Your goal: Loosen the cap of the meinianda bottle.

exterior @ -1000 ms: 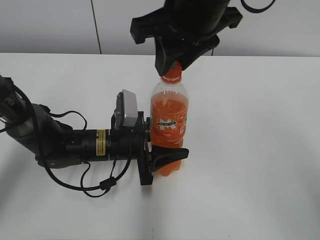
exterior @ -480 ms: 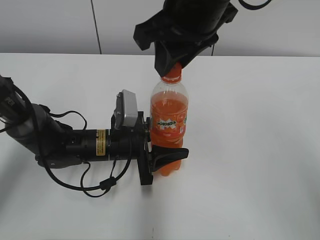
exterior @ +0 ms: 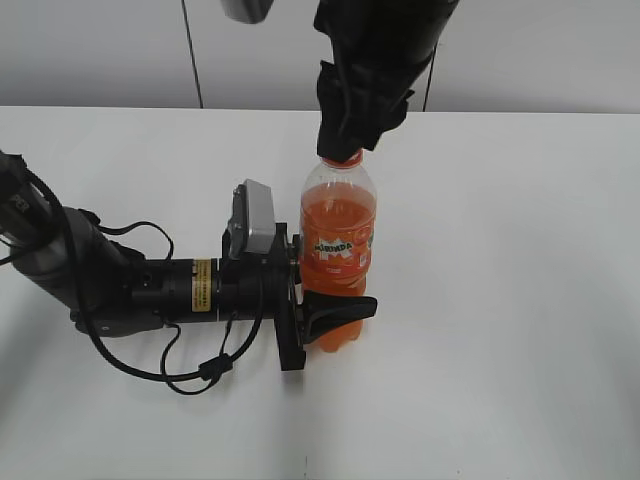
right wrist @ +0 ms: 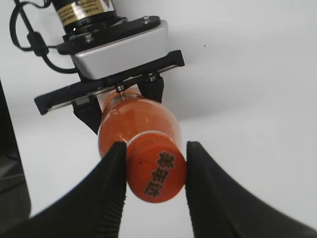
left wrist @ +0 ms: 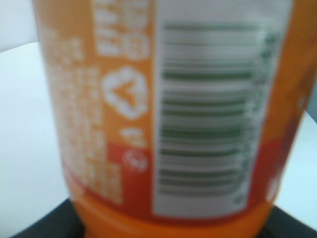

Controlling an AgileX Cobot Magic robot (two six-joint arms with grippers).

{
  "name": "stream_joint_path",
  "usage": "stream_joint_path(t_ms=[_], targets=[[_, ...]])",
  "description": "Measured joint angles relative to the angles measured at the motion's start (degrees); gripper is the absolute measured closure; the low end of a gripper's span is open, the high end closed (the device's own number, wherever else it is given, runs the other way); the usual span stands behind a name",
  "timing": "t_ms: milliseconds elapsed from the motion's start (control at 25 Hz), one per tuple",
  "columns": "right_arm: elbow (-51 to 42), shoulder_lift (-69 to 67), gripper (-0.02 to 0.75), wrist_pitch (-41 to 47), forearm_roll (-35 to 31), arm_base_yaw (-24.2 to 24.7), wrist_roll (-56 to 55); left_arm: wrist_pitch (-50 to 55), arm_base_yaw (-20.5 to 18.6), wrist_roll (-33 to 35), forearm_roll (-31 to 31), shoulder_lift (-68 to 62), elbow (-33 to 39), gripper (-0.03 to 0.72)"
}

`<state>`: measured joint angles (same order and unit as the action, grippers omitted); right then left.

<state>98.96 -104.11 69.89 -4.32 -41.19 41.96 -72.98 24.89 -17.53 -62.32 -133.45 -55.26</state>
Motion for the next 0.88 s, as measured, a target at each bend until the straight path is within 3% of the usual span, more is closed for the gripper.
stream_joint_path(t_ms=[520, 880], targets=[[0.0, 0.0, 0.465, 0.4, -0.1, 0.0, 37.5, 0.1, 0.0, 0.0, 0.0, 0.0, 0.0, 0.305], [0.0, 0.1, 0.465, 0.6, 0.2, 0.0, 51.8, 0.1, 0.0, 0.0, 0.1, 0.0, 0.0, 0.305]])
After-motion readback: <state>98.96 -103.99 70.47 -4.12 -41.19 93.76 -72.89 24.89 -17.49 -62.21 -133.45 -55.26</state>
